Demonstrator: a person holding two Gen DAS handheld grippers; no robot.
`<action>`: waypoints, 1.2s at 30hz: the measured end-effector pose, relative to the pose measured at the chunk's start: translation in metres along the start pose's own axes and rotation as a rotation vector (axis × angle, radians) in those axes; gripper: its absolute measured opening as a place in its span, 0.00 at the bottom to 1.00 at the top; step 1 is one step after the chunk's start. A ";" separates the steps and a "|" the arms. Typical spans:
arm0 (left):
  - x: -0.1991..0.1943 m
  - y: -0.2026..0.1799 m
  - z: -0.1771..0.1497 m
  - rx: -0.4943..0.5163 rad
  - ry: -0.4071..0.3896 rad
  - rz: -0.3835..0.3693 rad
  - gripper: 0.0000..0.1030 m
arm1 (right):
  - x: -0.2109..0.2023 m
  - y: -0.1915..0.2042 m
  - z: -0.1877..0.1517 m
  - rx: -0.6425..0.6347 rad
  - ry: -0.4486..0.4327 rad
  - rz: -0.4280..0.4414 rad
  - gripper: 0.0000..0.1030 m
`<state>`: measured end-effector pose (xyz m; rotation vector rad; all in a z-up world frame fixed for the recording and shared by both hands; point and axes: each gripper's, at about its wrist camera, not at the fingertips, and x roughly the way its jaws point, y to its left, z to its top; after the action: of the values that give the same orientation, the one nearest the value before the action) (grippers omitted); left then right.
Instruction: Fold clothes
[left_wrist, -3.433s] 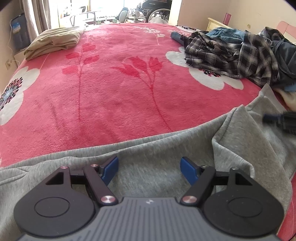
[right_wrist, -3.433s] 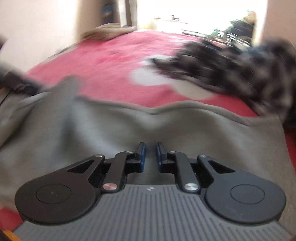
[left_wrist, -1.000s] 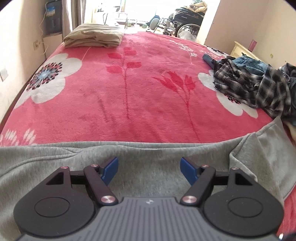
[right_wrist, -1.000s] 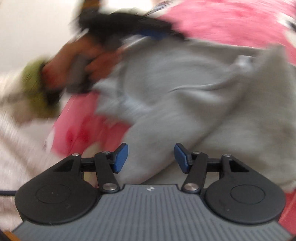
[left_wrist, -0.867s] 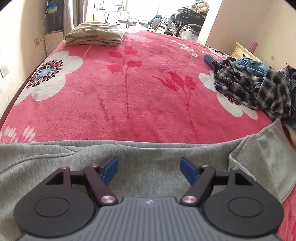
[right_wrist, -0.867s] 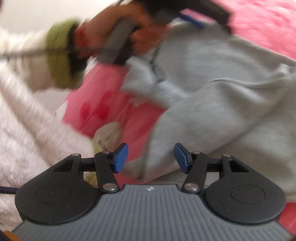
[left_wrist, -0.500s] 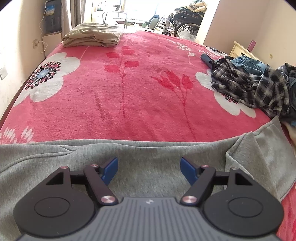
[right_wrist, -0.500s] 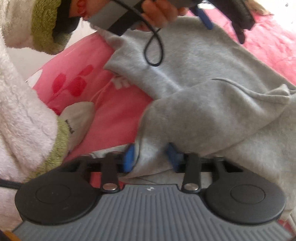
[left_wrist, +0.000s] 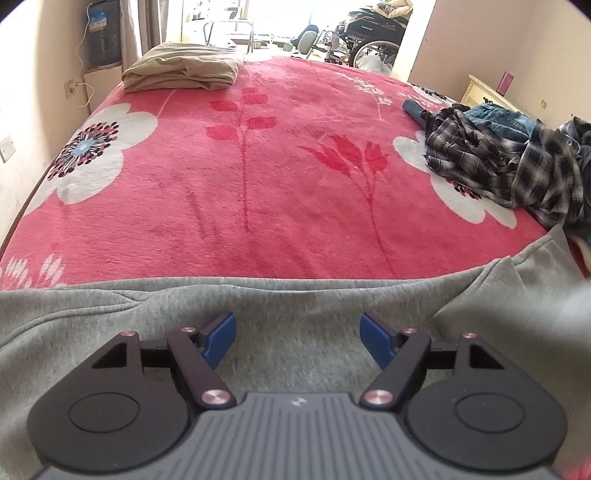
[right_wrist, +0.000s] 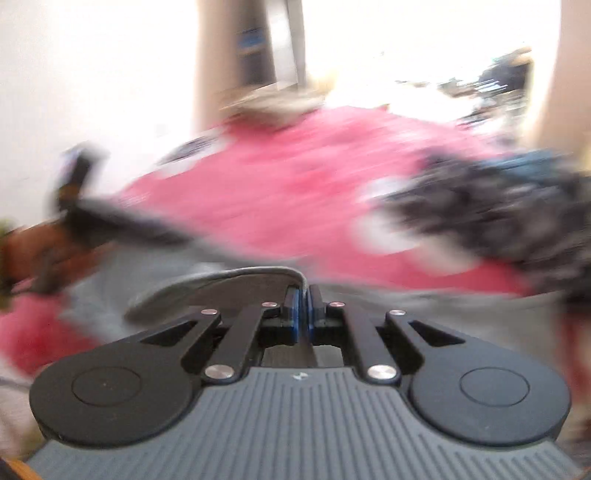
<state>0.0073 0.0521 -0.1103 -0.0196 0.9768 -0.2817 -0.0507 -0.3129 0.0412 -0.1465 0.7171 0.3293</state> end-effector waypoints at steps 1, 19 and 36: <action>0.002 -0.001 0.000 0.001 0.002 -0.002 0.73 | -0.003 -0.021 0.002 0.010 -0.008 -0.069 0.03; 0.027 -0.024 -0.003 0.114 0.036 0.023 0.73 | 0.045 -0.250 -0.118 0.597 0.135 -0.463 0.06; 0.035 -0.031 -0.001 0.132 0.029 0.021 0.75 | 0.065 -0.195 -0.145 1.116 0.148 0.034 0.50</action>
<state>0.0177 0.0143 -0.1348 0.1158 0.9848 -0.3271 -0.0277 -0.5150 -0.1069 0.9070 0.9599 -0.0851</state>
